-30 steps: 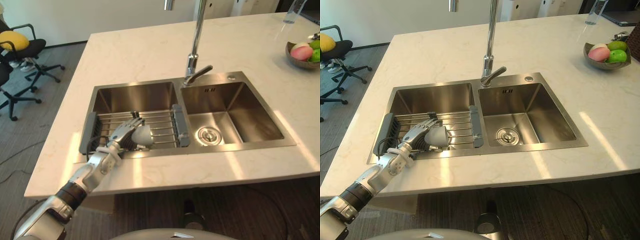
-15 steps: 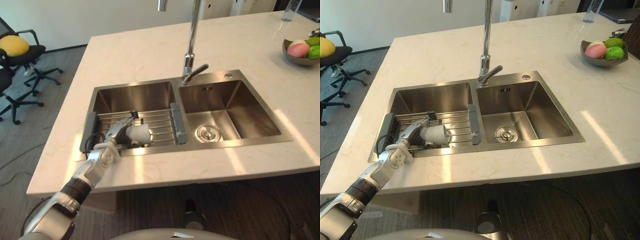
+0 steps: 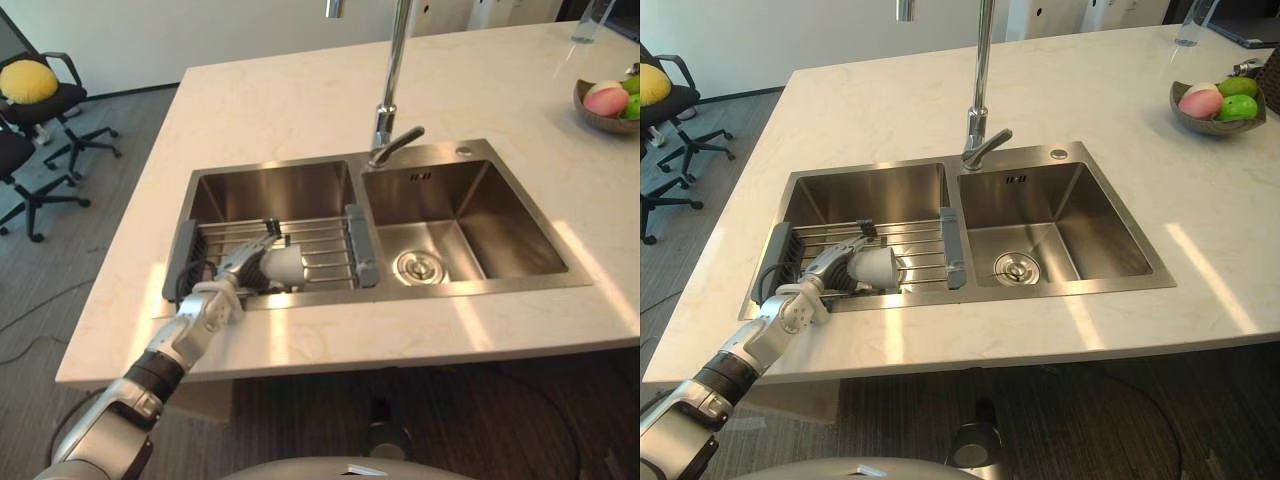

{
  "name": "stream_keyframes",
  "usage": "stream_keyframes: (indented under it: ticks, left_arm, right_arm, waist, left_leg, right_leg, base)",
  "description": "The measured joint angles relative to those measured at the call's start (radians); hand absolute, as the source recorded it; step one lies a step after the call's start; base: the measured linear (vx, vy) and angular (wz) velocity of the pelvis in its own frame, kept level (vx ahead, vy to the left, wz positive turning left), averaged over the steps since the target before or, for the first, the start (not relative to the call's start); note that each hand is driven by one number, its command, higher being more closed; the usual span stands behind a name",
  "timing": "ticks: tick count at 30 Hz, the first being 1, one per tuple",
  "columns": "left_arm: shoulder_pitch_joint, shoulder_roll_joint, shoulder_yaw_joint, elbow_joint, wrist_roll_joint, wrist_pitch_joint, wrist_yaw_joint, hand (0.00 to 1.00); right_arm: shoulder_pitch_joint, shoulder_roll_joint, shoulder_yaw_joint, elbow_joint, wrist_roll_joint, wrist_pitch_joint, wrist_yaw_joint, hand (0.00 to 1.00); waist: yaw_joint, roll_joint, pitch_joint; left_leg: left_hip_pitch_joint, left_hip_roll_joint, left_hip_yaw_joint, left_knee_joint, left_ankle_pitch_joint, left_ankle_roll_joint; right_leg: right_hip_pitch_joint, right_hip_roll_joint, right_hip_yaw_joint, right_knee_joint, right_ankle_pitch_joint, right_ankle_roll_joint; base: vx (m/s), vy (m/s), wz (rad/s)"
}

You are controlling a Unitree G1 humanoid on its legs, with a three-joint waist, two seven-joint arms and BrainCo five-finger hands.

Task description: Walk over to the sink, pick up the cup, carry it to the dishwasher, place the cup inside the dishwasher, then close the dishwasher door

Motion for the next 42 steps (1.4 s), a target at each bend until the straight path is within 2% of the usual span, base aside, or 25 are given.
stream_keyframes:
  ticks: [4,8,16,20,22,32,33,39,42]
  left_arm:
    - [-0.013,0.019,-0.038,-0.005,0.046,-0.005,-0.022,0.0]
    - [-0.019,0.02,-0.059,-0.01,0.083,0.032,-0.021,0.0]
    - [-0.019,0.019,-0.07,-0.005,0.16,0.07,-0.033,0.0]
    - [-0.031,0.004,-0.064,0.009,0.199,0.113,-0.097,0.0]
    - [-0.031,-0.003,-0.051,0.012,0.218,0.122,-0.108,0.0]
    - [-0.044,-0.033,0.008,0.081,0.251,0.131,-0.124,0.0]
    - [-0.048,-0.038,0.014,0.093,0.261,0.127,-0.124,1.0]
    - [-0.075,-0.042,0.018,0.14,0.282,0.075,-0.124,1.0]
    - [-0.091,-0.042,0.016,0.16,0.304,0.029,-0.124,1.0]
  right_arm:
    - [0.0,-0.001,0.001,0.0,0.0,0.001,0.0,0.0]
    - [0.0,-0.002,0.006,0.0,0.009,0.002,0.0,0.0]
    - [0.004,-0.002,0.024,0.001,0.033,0.002,-0.001,0.0]
    - [0.013,-0.002,0.105,0.0,0.038,-0.001,-0.027,0.0]
    - [0.014,-0.004,0.133,-0.001,0.039,-0.002,-0.04,0.0]
    - [0.017,-0.032,0.236,-0.009,0.039,-0.011,-0.071,0.0]
    - [0.017,-0.038,0.252,-0.011,0.039,-0.011,-0.075,0.0]
    - [0.026,-0.046,0.284,-0.022,0.039,-0.023,-0.09,0.0]
    - [0.03,-0.046,0.288,-0.022,0.039,-0.029,-0.09,0.0]
  waist:
    - [-0.005,0.0,0.0]
    - [-0.008,0.0,0.0]
    - [-0.021,0.0,0.0]
    - [-0.025,0.0,0.0]
    - [-0.023,0.0,0.0]
    - [-0.023,0.0,0.0]
    - [-0.022,0.0,0.0]
    - [-0.025,0.0,0.0]
    - [-0.027,0.0,0.0]
  left_leg:
    - [0.0,0.0,0.0,0.0,0.0,0.0]
    - [0.0,-0.001,0.0,0.0,-0.006,-0.006]
    - [-0.001,-0.001,-0.002,0.001,-0.005,-0.007]
    - [-0.001,-0.002,0.009,0.0,-0.004,-0.009]
    - [-0.001,-0.002,0.018,0.0,-0.004,-0.009]
    - [-0.001,-0.002,0.023,-0.001,-0.002,-0.013]
    - [-0.001,-0.002,0.023,-0.002,-0.001,-0.015]
    - [-0.002,-0.002,0.021,-0.019,0.001,-0.018]
    - [-0.002,-0.002,0.017,-0.02,0.001,-0.018]
  right_leg:
    - [0.0,0.0,0.0,0.0,0.0,0.0]
    - [-0.001,0.0,0.001,0.0,-0.002,-0.003]
    - [-0.003,0.0,0.003,0.002,-0.004,0.001]
    - [-0.008,0.001,0.009,0.001,-0.003,0.0]
    - [-0.015,0.003,0.017,0.0,-0.001,-0.001]
    - [-0.013,0.017,0.036,-0.037,0.023,-0.009]
    - [-0.009,0.018,0.036,-0.046,0.03,-0.009]
    - [0.0,0.021,0.034,-0.08,0.038,-0.009]
    - [0.0,0.021,0.033,-0.077,0.038,-0.009]
  base:
    - [0.0,0.0,0.0]
    - [0.0,0.0,0.0]
    - [0.0,0.0,0.0]
    - [-0.01,-0.008,-0.04]
    - [0.0,-0.002,-0.1]
    - [-0.02,-0.019,-0.06]
    - [-0.01,-0.018,-0.03]
    - [0.0,0.0,0.0]
    - [0.03,0.005,0.01]
